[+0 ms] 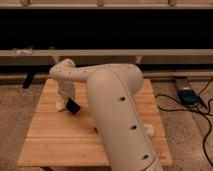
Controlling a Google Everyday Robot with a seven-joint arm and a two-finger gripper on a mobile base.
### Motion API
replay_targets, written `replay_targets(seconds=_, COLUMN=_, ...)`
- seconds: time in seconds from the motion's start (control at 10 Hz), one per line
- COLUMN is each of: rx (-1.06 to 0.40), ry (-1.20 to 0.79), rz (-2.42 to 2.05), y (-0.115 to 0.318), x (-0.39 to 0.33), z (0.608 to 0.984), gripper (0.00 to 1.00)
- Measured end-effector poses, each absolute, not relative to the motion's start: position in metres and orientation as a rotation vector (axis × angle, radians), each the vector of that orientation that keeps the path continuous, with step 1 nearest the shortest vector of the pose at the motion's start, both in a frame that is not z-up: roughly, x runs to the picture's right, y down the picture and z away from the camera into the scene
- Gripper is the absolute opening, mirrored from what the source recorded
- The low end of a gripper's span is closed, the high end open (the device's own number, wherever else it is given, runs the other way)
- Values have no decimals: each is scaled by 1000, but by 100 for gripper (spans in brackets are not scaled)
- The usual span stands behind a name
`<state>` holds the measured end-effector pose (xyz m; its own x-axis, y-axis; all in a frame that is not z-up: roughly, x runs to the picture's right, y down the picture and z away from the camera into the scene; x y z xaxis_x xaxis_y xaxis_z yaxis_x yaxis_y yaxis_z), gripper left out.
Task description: Place the eraser on the white sponge
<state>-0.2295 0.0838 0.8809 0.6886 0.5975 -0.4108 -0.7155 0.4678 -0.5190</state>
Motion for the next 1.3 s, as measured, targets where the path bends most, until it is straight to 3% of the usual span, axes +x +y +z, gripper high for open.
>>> replay_targets(seconds=0.7, rx=-718, ry=70, rz=787, y=68, x=-278, z=883, gripper=74)
replay_targets(seconds=0.8, rx=-718, ry=62, rz=776, y=68, x=-283, z=884, gripper=79)
replay_targets(seconds=1.3, rx=-657, ry=61, rz=769, y=56, x=-278, z=901, gripper=80)
